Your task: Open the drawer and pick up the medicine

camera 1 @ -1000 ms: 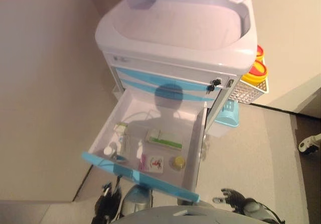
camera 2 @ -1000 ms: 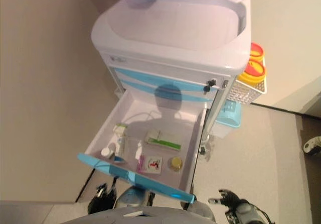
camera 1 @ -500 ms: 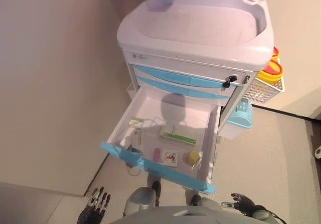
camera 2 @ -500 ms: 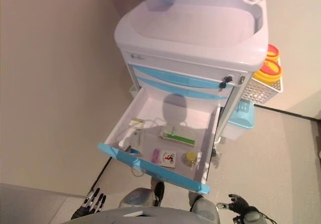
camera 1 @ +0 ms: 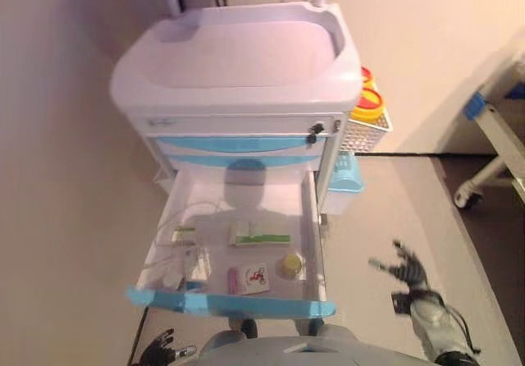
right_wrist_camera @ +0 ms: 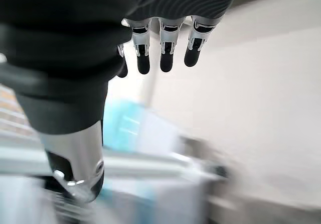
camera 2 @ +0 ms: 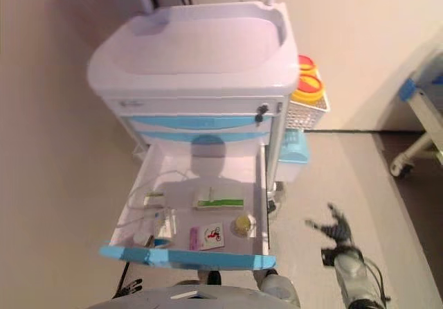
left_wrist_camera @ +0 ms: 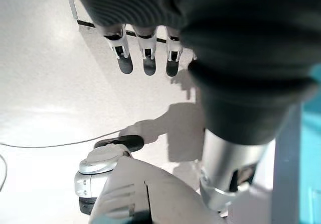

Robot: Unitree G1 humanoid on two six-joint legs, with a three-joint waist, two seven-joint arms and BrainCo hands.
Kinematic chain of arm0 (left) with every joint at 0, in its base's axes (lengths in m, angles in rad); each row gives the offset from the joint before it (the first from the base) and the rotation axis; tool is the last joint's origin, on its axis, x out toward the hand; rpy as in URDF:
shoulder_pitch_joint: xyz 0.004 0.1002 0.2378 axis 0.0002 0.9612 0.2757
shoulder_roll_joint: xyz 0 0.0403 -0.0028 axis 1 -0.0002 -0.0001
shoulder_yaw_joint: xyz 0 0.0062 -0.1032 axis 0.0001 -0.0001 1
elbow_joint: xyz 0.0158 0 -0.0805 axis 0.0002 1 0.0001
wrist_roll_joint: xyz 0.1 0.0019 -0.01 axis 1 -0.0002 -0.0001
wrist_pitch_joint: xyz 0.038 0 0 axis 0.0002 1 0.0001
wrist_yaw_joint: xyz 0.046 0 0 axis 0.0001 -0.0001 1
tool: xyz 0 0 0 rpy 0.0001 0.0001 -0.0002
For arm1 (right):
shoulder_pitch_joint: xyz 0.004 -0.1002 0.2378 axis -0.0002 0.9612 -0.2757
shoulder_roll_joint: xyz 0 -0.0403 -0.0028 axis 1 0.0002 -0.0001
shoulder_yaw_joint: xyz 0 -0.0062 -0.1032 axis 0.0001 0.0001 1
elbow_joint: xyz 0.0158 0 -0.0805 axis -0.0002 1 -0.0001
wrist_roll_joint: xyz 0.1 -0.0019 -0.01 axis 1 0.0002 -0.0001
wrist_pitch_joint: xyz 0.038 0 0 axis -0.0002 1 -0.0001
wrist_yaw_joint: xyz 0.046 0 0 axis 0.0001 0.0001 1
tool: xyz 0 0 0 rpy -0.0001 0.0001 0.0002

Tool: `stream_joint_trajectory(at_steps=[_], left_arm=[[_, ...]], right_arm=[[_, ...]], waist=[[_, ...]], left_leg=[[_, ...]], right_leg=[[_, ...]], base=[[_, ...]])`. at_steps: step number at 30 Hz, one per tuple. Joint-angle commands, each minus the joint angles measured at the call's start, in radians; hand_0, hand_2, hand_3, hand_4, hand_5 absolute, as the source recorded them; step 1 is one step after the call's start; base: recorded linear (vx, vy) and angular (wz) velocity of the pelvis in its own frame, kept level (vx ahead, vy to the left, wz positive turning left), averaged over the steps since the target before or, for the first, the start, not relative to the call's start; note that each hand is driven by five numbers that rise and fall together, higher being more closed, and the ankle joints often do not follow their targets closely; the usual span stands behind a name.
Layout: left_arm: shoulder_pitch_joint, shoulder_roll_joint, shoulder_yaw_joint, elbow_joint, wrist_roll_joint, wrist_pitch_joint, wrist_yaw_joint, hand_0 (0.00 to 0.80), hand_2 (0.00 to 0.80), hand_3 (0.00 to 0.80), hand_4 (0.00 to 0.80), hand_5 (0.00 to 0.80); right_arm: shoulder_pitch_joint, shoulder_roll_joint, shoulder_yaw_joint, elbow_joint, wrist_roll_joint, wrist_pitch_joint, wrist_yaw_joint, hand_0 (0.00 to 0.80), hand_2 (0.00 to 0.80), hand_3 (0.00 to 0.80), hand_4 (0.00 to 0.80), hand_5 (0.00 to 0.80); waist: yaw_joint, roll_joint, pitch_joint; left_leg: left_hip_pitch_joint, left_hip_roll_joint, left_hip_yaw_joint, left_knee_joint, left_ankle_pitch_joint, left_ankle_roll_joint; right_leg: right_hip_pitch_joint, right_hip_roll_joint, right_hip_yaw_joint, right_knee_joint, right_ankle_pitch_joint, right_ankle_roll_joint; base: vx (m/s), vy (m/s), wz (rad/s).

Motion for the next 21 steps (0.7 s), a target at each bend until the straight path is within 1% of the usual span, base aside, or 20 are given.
stream_joint_trajectory(at_steps=[1,2,3,5,6,7,9,11,12,13,14,16,18,21], left_arm=[[-0.021,-0.01,0.03,0.08,-0.059,-0.004,-0.001,0.0,0.0,0.0,0.0,0.0],[-0.024,-0.024,0.037,0.108,-0.06,-0.001,-0.004,0.0,0.0,0.0,0.0,0.0],[-0.028,-0.037,0.043,0.127,-0.056,0.003,-0.001,0.0,0.0,0.0,0.0,0.0],[-0.032,-0.049,0.043,0.148,-0.048,0.01,-0.005,0.0,0.0,0.0,0.0,0.0],[-0.033,-0.056,0.037,0.156,-0.043,0.015,-0.003,0.0,0.0,0.0,0.0,0.0],[-0.031,-0.058,0.037,0.159,-0.036,0.018,-0.009,0.0,0.0,0.0,0.0,0.0],[-0.033,-0.06,0.024,0.16,-0.033,0.025,-0.011,0.0,0.0,0.0,0.0,0.0],[-0.035,-0.061,0.01,0.157,-0.042,0.027,-0.009,0.0,0.0,0.0,0.0,0.0],[-0.039,-0.06,0.002,0.154,-0.037,0.03,-0.01,0.0,0.0,0.0,0.0,0.0],[-0.042,-0.061,-0.006,0.152,-0.021,0.027,-0.009,0.0,0.0,0.0,0.0,0.0],[-0.043,-0.061,-0.011,0.151,-0.017,0.027,-0.007,0.0,0.0,0.0,0.0,0.0],[-0.059,-0.059,-0.053,0.144,0.025,0.024,0.012,0.0,0.0,0.0,0.0,0.0],[-0.076,-0.056,-0.072,0.142,0.024,0.028,0.023,0.0,0.0,0.0,0.0,0.0],[-0.097,-0.049,-0.072,0.136,0.008,0.041,0.027,0.0,0.0,0.0,0.0,0.0]], right_arm=[[-0.065,-0.043,-0.029,-0.137,-0.058,-0.081,-0.003,0.0,0.0,0.0,0.0,0.0],[-0.074,-0.044,-0.026,-0.195,-0.101,-0.126,0.009,0.0,0.0,0.0,0.0,0.0],[-0.083,-0.05,-0.012,-0.256,-0.142,-0.133,0.027,0.0,0.0,0.0,0.0,0.0],[-0.097,-0.075,0.019,-0.309,-0.225,-0.18,0.058,0.0,0.0,0.0,0.0,0.0],[-0.108,-0.106,0.047,-0.346,-0.273,-0.2,0.08,0.0,0.0,0.0,0.0,0.0],[-0.114,-0.129,0.066,-0.368,-0.289,-0.221,0.107,0.0,0.0,0.0,0.0,0.0],[-0.134,-0.19,0.107,-0.419,-0.322,-0.24,0.162,0.0,0.0,0.0,0.0,0.0],[-0.161,-0.236,0.156,-0.457,-0.319,-0.249,0.195,0.0,0.0,0.0,0.0,0.0],[-0.181,-0.255,0.185,-0.478,-0.344,-0.247,0.193,0.0,0.0,0.0,0.0,0.0],[-0.196,-0.264,0.209,-0.482,-0.36,-0.261,0.196,0.0,0.0,0.0,0.0,0.0],[-0.202,-0.267,0.221,-0.486,-0.363,-0.257,0.192,0.0,0.0,0.0,0.0,0.0],[-0.262,-0.279,0.303,-0.482,-0.433,-0.272,0.175,0.0,0.0,0.0,0.0,0.0],[-0.327,-0.284,0.375,-0.469,-0.496,-0.277,0.154,0.0,0.0,0.0,0.0,0.0],[-0.405,-0.284,0.454,-0.461,-0.547,-0.279,0.168,0.0,0.0,0.0,0.0,0.0]], waist=[[-0.014,-0.03,0.03],[-0.02,-0.034,0.029],[-0.023,-0.039,0.026],[-0.023,-0.045,0.022],[-0.02,-0.05,0.019],[-0.017,-0.053,0.017],[-0.008,-0.062,0.012],[0.002,-0.069,0.009],[0.01,-0.073,0.007],[0.016,-0.075,0.006],[0.018,-0.076,0.006],[0.039,-0.079,0.004],[0.059,-0.081,0.0],[0.086,-0.086,-0.006]], left_leg=[[0.0,-0.039,0.014,-0.023,-0.016,0.021],[0.0,-0.038,0.022,-0.031,-0.017,0.021],[-0.001,-0.037,0.031,-0.036,-0.02,0.021],[-0.003,-0.035,0.042,-0.041,-0.022,0.02],[-0.005,-0.034,0.047,-0.043,-0.024,0.02],[-0.006,-0.034,0.05,-0.044,-0.026,0.02],[-0.008,-0.033,0.052,-0.045,-0.03,0.02],[-0.008,-0.031,0.054,-0.045,-0.033,0.02],[-0.008,-0.03,0.054,-0.045,-0.034,0.02],[-0.008,-0.03,0.054,-0.045,-0.035,0.02],[-0.008,-0.03,0.053,-0.045,-0.035,0.021],[-0.008,-0.03,0.045,-0.045,-0.036,0.021],[-0.008,-0.031,0.035,-0.045,-0.038,0.021],[-0.009,-0.033,0.016,-0.045,-0.039,0.019]], right_leg=[[0.082,0.006,-0.011,-0.097,0.063,0.027],[0.077,0.005,-0.007,-0.102,0.066,0.028],[0.071,0.004,-0.006,-0.104,0.067,0.03],[0.064,0.003,-0.005,-0.108,0.07,0.033],[0.06,0.001,-0.006,-0.108,0.07,0.036],[0.058,-0.001,-0.007,-0.107,0.07,0.038],[0.055,-0.003,-0.009,-0.108,0.07,0.041],[0.055,-0.005,-0.013,-0.107,0.068,0.042],[0.056,-0.007,-0.016,-0.105,0.066,0.043],[0.058,-0.007,-0.018,-0.106,0.066,0.043],[0.058,-0.008,-0.02,-0.105,0.066,0.043],[0.063,-0.01,-0.03,-0.106,0.064,0.043],[0.07,-0.012,-0.044,-0.109,0.062,0.043],[0.081,-0.015,-0.068,-0.115,0.058,0.043]], base=[[-0.053,0.023,-0.2],[-0.058,0.01,-0.14],[-0.066,0.005,-0.15],[-0.048,-0.008,-0.11],[-0.041,-0.018,-0.04],[-0.04,-0.03,-0.01],[-0.033,-0.048,0.0],[-0.025,-0.054,0.0],[-0.022,-0.054,0.0],[-0.015,-0.042,-0.01],[-0.022,-0.053,-0.01],[-0.022,-0.05,0.01],[-0.015,-0.046,0.04],[-0.003,-0.053,0.14]])
